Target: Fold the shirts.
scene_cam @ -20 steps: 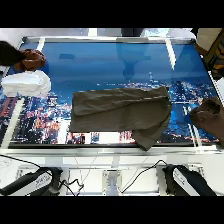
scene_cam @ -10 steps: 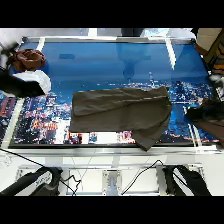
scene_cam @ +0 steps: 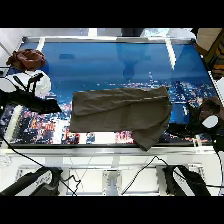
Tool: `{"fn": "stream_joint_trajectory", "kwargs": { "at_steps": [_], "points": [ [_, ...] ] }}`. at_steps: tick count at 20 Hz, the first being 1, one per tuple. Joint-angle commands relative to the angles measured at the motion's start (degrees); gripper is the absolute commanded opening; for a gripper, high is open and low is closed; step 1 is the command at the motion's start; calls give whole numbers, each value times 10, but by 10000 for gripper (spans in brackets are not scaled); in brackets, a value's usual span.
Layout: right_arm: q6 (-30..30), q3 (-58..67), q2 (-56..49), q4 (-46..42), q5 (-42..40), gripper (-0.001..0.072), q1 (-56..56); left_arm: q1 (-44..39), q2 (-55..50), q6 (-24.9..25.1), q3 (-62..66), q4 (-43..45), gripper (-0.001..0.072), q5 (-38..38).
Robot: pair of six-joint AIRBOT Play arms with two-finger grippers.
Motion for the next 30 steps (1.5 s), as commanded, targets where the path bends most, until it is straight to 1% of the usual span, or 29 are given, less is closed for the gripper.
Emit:
{"fn": "stream_joint_trajectory", "kwargs": {
  "at_steps": [1, 3, 7, 10, 14, 16, 18, 19, 20, 21, 22, 23, 24, 27, 29, 30],
  "points": [
    [-46, -47, -7, 126, -48, 339, -78, 0, 0, 5, -11, -11, 368, 23],
    [-47, -60, -29, 141, -62, 340, -95, 0, 0, 5, -11, -11, 368, 22],
    [-47, -82, -69, 166, -54, 340, -95, 0, 0, 5, -11, -11, 367, 22],
    [-56, -92, -89, 161, -56, 339, -95, 0, 0, 8, -11, -10, 367, 24],
    [-56, -123, -111, 166, -89, 338, -95, 0, 0, 12, -11, -9, 367, 40],
    [-58, -137, -122, 188, -111, 335, -94, 0, 0, 12, -11, -8, 367, 51],
    [-86, -142, -142, 225, -120, 326, -94, 0, 0, 12, -11, -8, 367, 62],
    [-104, -142, -151, 238, -120, 304, -94, 0, 0, 12, -11, -8, 367, 65],
    [-111, -142, -156, 241, -122, 300, -94, 0, -1, 13, -13, -8, 367, 65],
    [-118, -142, -157, 238, -126, 273, -94, 1, -2, 12, -17, -9, 367, 64],
    [-118, -142, -157, 234, -130, 158, -94, 1, -4, 12, -26, -9, 366, 62],
    [-119, -142, -157, 230, -136, 82, -94, 1, -6, 10, -38, -9, 366, 57],
    [-120, -142, -157, 224, -142, 36, -94, 1, -9, 6, -55, -9, 367, 51],
    [-141, -142, -157, 220, -150, 28, -94, 2, -10, -20, -124, -10, 366, 51],
    [-148, -142, -157, 220, -151, 28, -94, 3, -9, -25, -175, -33, 369, 66],
    [-148, -142, -157, 220, -151, 28, -94, 5, -9, -24, -199, -57, 429, 80]
  ]
}}
